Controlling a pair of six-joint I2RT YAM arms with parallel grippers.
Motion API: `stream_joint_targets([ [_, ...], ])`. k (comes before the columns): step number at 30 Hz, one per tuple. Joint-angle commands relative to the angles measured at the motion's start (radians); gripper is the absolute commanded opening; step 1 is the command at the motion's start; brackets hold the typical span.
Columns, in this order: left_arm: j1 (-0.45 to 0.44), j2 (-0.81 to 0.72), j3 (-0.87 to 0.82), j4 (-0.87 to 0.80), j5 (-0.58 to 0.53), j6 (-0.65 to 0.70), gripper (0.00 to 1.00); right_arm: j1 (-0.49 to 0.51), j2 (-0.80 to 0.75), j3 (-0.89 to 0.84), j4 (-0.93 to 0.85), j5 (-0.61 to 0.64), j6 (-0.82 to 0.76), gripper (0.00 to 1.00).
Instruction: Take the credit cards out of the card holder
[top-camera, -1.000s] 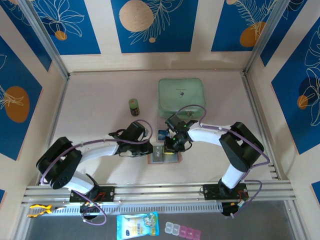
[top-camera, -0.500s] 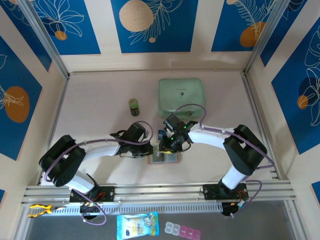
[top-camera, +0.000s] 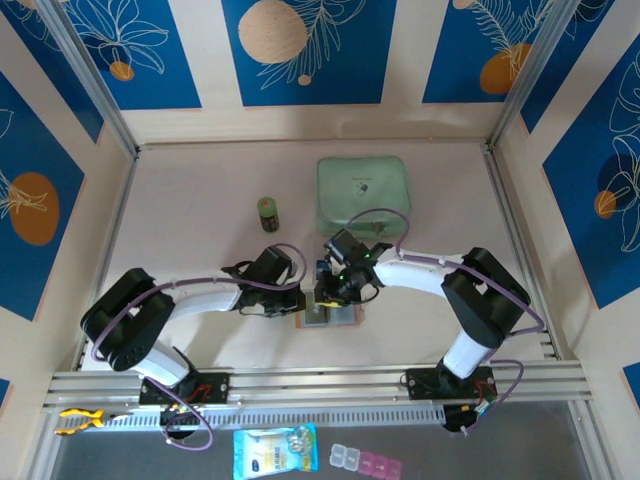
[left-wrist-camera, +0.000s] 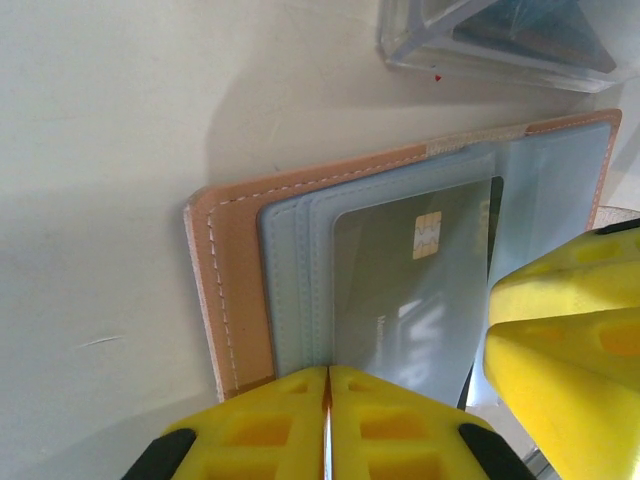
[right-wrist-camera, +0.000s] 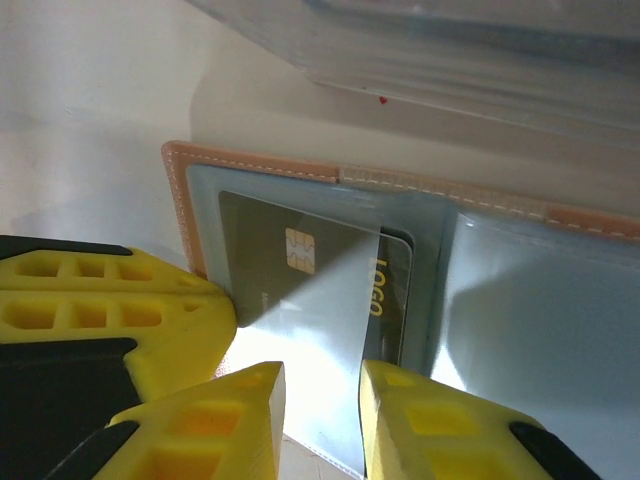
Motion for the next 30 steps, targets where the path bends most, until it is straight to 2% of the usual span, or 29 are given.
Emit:
stream_joint_targets([
  [1,0.005,0.014,-0.021,-0.013,0.009,-0.002,0.09,0.009,0.023,0.002,0.000,-0.026,0.012,0.27],
  [15,0.005,0.013,-0.019,-0.016,0.012,-0.002,0.09,0.016,0.040,0.010,0.006,-0.040,-0.002,0.19],
  [18,0.005,0.014,-0.018,-0.018,0.009,-0.002,0.09,0.019,0.052,0.019,-0.006,-0.036,-0.008,0.19],
  [22,0.004,0.011,-0.016,-0.024,0.007,-0.003,0.11,0.031,0.058,0.044,-0.076,0.033,-0.026,0.26],
  [30,0.005,0.013,-0.018,-0.029,0.005,-0.002,0.14,0.035,0.044,0.063,-0.160,0.121,-0.062,0.26],
])
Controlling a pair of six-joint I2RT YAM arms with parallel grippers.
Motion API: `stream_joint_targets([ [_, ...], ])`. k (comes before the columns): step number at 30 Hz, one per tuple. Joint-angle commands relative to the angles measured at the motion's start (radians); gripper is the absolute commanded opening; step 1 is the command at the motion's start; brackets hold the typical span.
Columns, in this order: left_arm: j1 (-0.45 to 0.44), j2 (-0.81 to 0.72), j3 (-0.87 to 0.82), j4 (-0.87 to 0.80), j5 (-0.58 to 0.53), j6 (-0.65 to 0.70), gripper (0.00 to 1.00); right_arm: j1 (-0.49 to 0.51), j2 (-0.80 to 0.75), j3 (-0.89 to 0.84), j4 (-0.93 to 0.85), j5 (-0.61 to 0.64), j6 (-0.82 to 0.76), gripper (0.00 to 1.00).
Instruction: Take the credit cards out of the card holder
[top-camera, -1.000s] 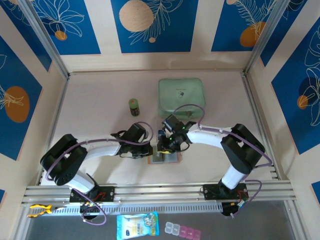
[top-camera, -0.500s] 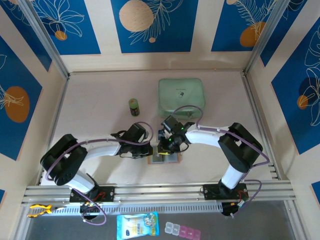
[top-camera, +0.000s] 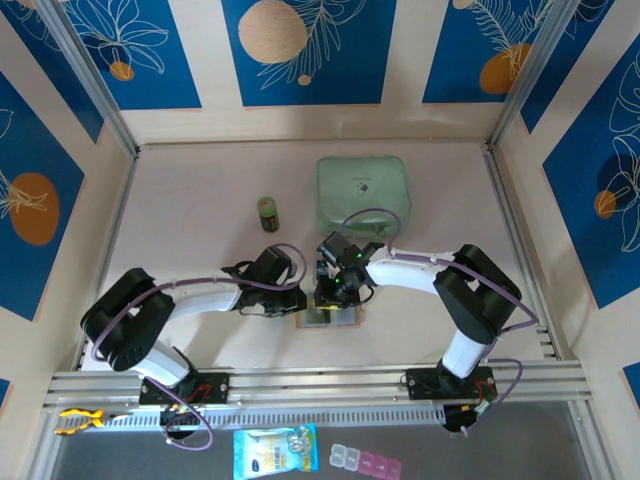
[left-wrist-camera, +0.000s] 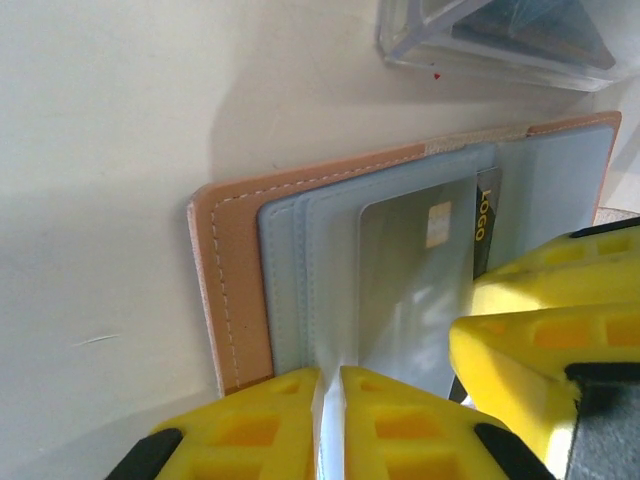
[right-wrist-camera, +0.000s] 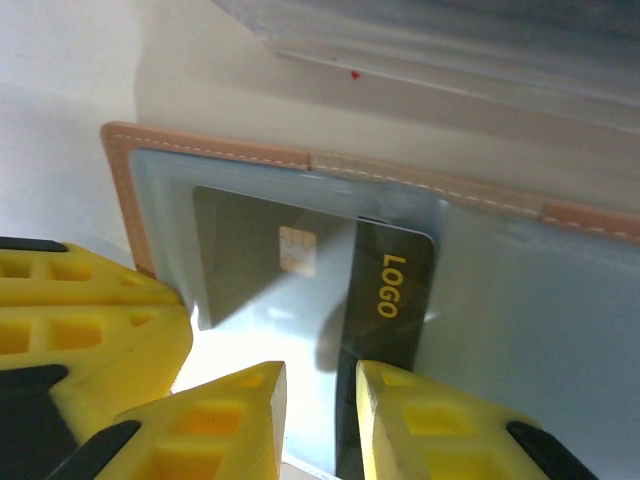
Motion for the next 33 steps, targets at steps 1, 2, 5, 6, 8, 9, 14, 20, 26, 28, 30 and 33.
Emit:
stream_joint_targets([
  [1,0.004,0.014,-0.017,-0.028,0.002,0.000,0.14,0.004,-0.001,0.015,-0.072,0.052,-0.029,0.26],
  [2,0.004,0.015,-0.019,-0.028,0.002,-0.001,0.14,0.003,-0.004,0.017,-0.073,0.050,-0.031,0.26],
  [5,0.005,0.014,-0.019,-0.028,0.002,-0.002,0.14,0.005,-0.011,0.019,-0.063,0.041,-0.039,0.26],
  [6,0.004,0.014,-0.017,-0.028,0.004,-0.002,0.13,0.006,-0.012,0.021,-0.059,0.037,-0.042,0.26],
  [8,0.004,0.008,-0.014,-0.031,0.002,-0.004,0.13,0.006,-0.018,0.022,-0.051,0.030,-0.045,0.26],
  [9,0.004,0.003,-0.012,-0.033,0.002,-0.004,0.13,0.006,-0.021,0.024,-0.051,0.030,-0.045,0.26],
  [14,0.004,-0.030,0.016,-0.065,-0.002,0.002,0.12,0.005,-0.058,0.015,-0.048,0.020,-0.036,0.26],
  [20,-0.003,-0.034,0.054,-0.077,0.015,0.010,0.10,-0.012,-0.116,-0.036,0.002,-0.020,0.001,0.26],
  [26,-0.026,0.004,0.068,-0.058,0.027,0.005,0.07,-0.039,-0.144,-0.105,0.086,-0.076,0.044,0.26],
  [28,-0.029,0.015,0.067,-0.053,0.027,0.003,0.06,-0.046,-0.146,-0.124,0.106,-0.089,0.053,0.26],
  [30,-0.031,0.023,0.065,-0.052,0.026,0.002,0.05,-0.054,-0.146,-0.142,0.125,-0.099,0.059,0.25],
  [33,-0.030,0.033,0.059,-0.058,0.020,0.006,0.03,-0.068,-0.146,-0.169,0.156,-0.120,0.067,0.25],
])
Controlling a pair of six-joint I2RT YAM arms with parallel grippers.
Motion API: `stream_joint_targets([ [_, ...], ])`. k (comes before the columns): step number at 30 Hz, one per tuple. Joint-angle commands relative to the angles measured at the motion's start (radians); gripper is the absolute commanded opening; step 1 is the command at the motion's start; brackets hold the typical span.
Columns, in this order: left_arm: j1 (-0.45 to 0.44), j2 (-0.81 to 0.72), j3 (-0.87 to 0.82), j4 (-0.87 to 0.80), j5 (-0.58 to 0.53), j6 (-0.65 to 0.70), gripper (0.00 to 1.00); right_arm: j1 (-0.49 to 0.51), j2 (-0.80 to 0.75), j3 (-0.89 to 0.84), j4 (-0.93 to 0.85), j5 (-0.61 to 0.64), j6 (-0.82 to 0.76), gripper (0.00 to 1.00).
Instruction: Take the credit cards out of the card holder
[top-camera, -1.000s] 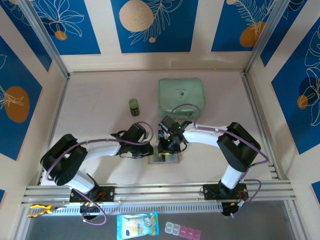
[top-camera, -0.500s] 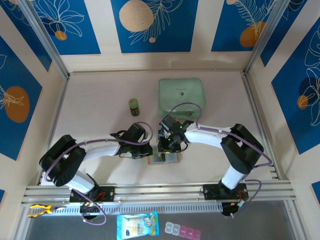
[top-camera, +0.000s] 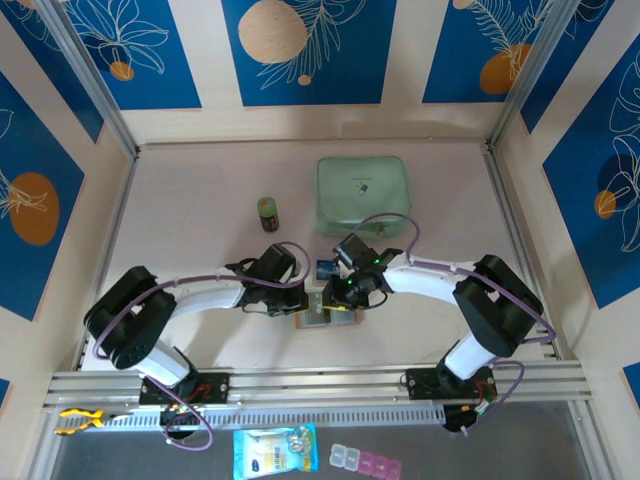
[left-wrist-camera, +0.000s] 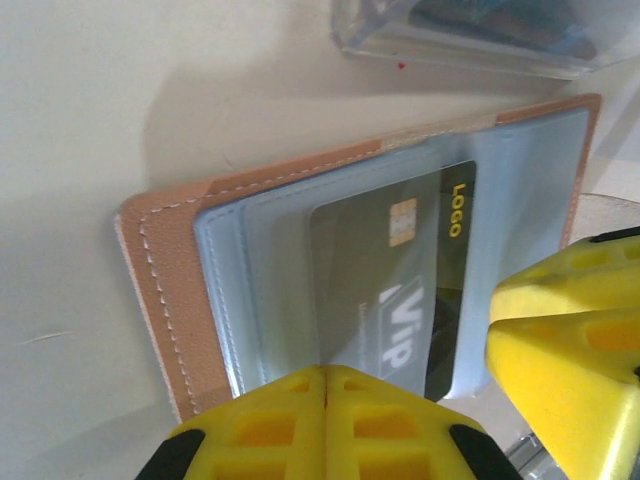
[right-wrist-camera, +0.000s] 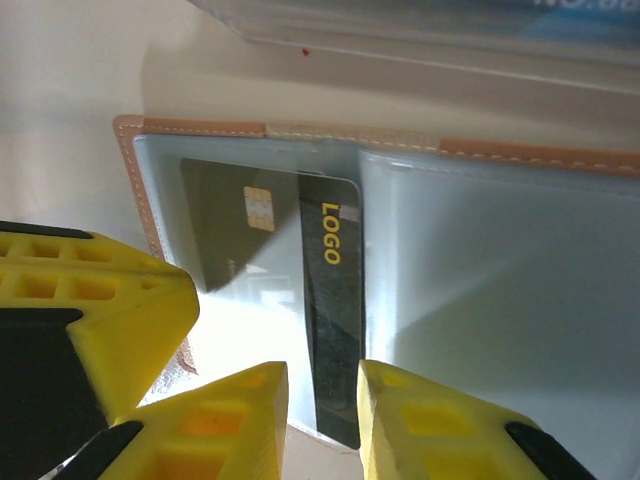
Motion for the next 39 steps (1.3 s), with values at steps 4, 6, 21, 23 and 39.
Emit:
stream_joint_targets([
  [4,-0.008,0.026,0.009,-0.026,0.001,0.010,0.02,-0.022,-0.021,-0.046,0.072,-0.067,0.023,0.25],
  [6,-0.007,0.034,0.008,-0.027,-0.001,0.011,0.02,-0.026,-0.014,-0.053,0.083,-0.072,0.020,0.25],
  [21,-0.008,0.055,0.017,-0.080,-0.019,0.027,0.01,-0.031,0.026,-0.068,0.099,-0.048,-0.032,0.23],
  [23,-0.008,0.057,0.018,-0.085,-0.022,0.027,0.01,-0.027,0.029,-0.066,0.091,-0.041,-0.037,0.23],
  [39,-0.008,0.063,0.025,-0.096,-0.021,0.027,0.00,-0.017,0.039,-0.062,0.115,-0.070,-0.043,0.23],
])
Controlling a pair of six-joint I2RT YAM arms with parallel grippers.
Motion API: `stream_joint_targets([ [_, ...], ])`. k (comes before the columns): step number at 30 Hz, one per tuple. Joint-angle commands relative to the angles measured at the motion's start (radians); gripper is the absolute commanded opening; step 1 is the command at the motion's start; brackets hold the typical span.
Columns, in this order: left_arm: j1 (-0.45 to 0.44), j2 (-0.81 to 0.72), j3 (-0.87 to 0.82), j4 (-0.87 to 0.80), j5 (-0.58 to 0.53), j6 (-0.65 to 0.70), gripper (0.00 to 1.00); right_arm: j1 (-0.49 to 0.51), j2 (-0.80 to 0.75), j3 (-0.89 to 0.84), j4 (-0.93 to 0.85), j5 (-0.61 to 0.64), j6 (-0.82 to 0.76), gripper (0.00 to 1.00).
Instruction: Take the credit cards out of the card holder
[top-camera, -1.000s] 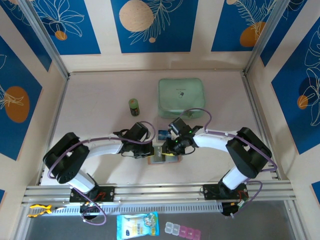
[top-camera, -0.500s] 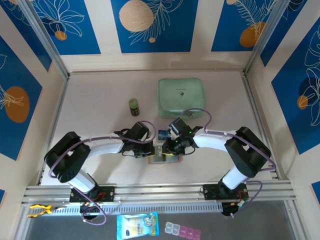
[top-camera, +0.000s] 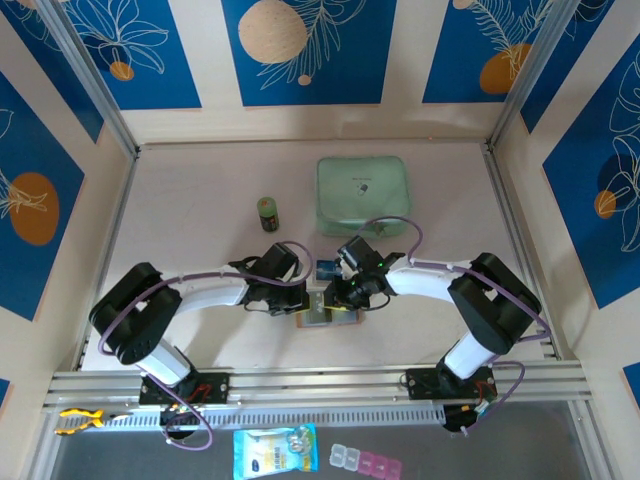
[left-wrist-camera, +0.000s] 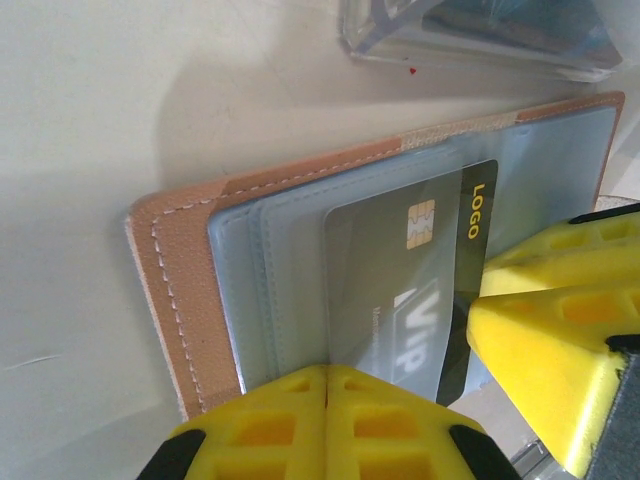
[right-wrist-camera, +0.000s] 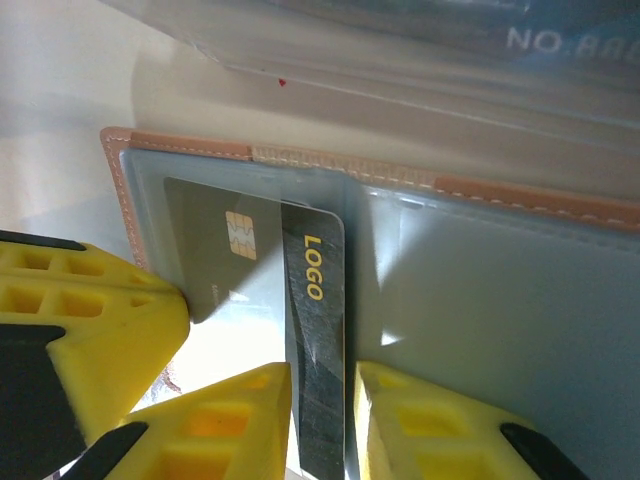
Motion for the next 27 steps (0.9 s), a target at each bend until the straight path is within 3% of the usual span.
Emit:
stream_joint_targets([
  [1,-0.007,0.032,-0.002,-0.074,-0.022,0.019,0.00,0.005,0.018,-0.008,0.008,-0.038,-0.003,0.23],
  [11,-0.007,0.030,-0.001,-0.075,-0.021,0.019,0.00,-0.011,-0.033,-0.023,0.045,-0.095,0.023,0.19],
  [27,-0.009,0.025,0.001,-0.080,-0.026,0.020,0.00,-0.029,-0.076,-0.035,-0.025,-0.048,0.002,0.10],
])
